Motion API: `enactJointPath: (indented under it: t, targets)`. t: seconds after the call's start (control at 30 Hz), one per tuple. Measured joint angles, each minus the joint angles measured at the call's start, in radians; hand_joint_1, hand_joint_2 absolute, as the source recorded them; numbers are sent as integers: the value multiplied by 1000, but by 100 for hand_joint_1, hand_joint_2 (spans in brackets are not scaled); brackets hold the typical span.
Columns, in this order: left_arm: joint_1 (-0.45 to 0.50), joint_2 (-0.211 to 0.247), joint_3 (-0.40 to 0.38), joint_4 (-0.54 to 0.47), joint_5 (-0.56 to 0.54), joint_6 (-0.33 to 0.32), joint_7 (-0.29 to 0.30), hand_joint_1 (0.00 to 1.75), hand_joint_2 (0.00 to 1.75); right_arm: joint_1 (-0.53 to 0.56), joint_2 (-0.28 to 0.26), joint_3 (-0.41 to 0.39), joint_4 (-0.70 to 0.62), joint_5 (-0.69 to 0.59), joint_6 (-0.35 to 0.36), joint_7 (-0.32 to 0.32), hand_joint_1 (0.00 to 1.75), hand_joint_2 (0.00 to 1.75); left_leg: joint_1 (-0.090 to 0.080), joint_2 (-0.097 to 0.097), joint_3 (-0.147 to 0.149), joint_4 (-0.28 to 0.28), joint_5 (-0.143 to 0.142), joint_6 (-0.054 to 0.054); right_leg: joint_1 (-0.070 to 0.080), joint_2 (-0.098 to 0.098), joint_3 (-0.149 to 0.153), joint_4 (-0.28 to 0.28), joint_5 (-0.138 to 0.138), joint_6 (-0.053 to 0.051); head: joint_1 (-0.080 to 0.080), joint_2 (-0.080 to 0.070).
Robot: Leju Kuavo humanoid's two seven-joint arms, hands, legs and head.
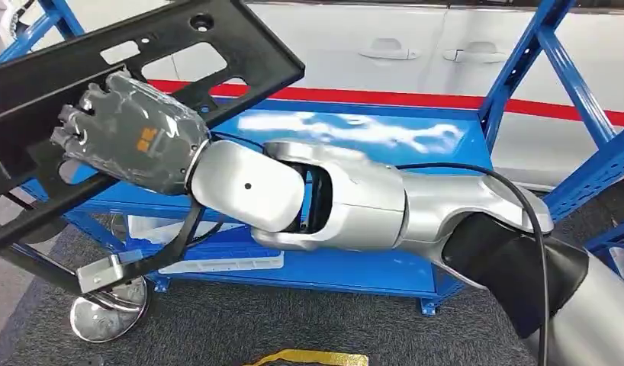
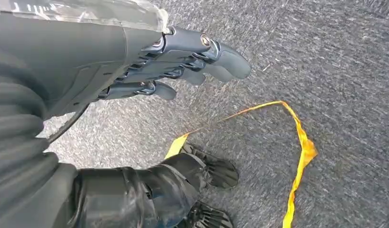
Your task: Take the parts from the cabinet and place them on the table.
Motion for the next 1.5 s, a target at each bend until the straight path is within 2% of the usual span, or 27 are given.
enactJointPath:
  t: [0.37, 0.53, 0.93, 1.27, 1.3, 1.33, 1.4, 1.47, 1.5]
  targets:
    - [0, 0, -13, 0, -12, -3, 16, 0, 175, 6, -19, 42, -45, -5, 5, -1, 175, 175, 0, 0, 0, 0, 0, 0, 0, 0, 0, 0, 0, 0, 0, 0]
    - [0, 0, -15, 0, 4, 1, 3, 0, 175, 16, -30, 43, -53, -5, 2, 4, 175, 175, 0, 0, 0, 0, 0, 0, 0, 0, 0, 0, 0, 0, 0, 0]
    - [0, -2, -16, 0, 15, 8, 20, 0, 175, 24, -50, 41, -62, -2, -3, 14, 175, 175, 0, 0, 0, 0, 0, 0, 0, 0, 0, 0, 0, 0, 0, 0]
    - [0, -2, -17, 0, 8, 2, 15, 0, 175, 31, -74, 27, -71, 3, -59, 42, 175, 175, 0, 0, 0, 0, 0, 0, 0, 0, 0, 0, 0, 0, 0, 0]
    - [0, -2, -17, 0, 7, 1, 13, 0, 175, 32, -75, 22, -71, 4, -63, 45, 175, 175, 0, 0, 0, 1, -1, 1, 0, 0, 1, -1, 0, 0, 0, 0]
    - [0, 0, -17, 0, 7, 1, 12, 0, 175, 33, -76, 18, -73, 8, -68, 50, 175, 175, -1, 0, -1, 7, -4, 7, -4, 0, 1, -4, 2, 3, 0, 0]
    - [0, 3, -17, 0, 7, 0, 10, 0, 175, 35, -79, 13, -76, 16, -76, 56, 175, 175, -2, 0, -2, 7, -5, 11, -5, 0, 2, -4, 3, 4, 0, 0]
    - [0, 5, -17, 0, 5, 0, 10, 0, 175, 35, -81, 10, -79, 18, -79, 56, 175, 175, -4, 0, 2, -3, 0, 19, -6, 2, 7, -14, 8, 12, -1, 0]
    - [0, 5, -17, 0, 5, 0, 10, 0, 175, 36, -82, 6, -81, 18, -80, 56, 175, 175, 5, 2, 22, -34, 15, 24, 5, 4, 10, -19, 6, 16, -1, 0]
